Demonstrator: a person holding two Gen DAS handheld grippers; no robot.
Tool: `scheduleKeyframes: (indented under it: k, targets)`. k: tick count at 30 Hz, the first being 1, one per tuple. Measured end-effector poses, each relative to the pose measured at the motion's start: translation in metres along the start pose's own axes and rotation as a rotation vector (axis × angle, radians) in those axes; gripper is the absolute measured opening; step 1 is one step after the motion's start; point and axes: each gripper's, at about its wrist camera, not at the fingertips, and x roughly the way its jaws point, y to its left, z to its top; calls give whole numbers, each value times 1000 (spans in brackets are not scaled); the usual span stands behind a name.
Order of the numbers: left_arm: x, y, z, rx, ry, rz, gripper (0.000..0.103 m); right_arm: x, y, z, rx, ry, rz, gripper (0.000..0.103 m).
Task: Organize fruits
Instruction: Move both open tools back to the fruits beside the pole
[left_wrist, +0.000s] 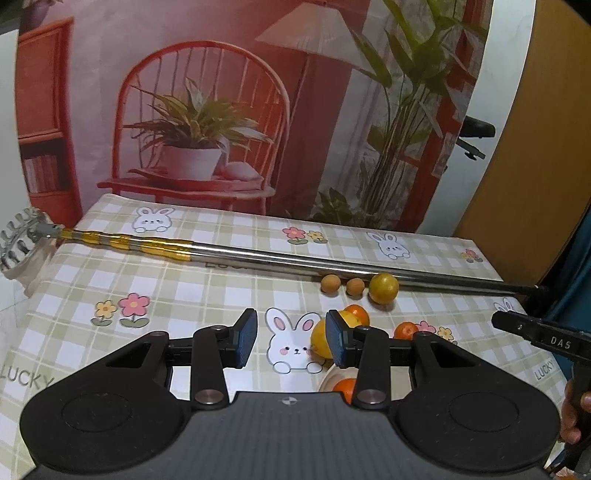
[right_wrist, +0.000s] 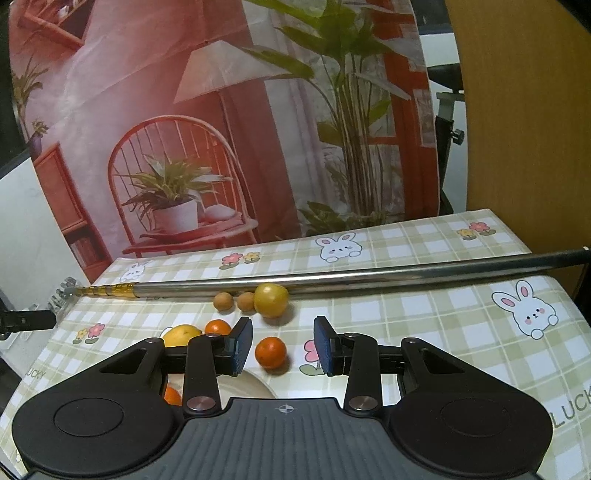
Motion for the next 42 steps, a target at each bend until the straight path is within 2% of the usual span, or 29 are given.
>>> scheduleKeyframes:
  k: [8, 16, 18, 21, 29, 33, 42]
  targets:
    - [39, -7, 17, 38, 75, -26, 43, 18, -13, 4, 23, 13, 0, 38]
    - [98, -25, 44, 52, 117, -86, 41, 40, -22, 6, 41, 25, 1, 38]
    - [115, -29, 46, 64, 122, -112, 37, 45, -26, 6, 46, 30, -3, 38]
    - [137, -33, 45, 85, 113, -109, 34, 51, -29, 4, 60, 36, -3, 39]
    - [181, -41, 45, 136, 159, -112, 33, 61, -42, 0, 93, 63, 2, 39]
    - [197, -36, 44, 106, 201, -109, 33, 65, -46, -2, 112, 71, 5, 39]
    - [226, -17, 43, -69, 305, -134, 33, 68, -52, -4, 121, 86, -10, 39]
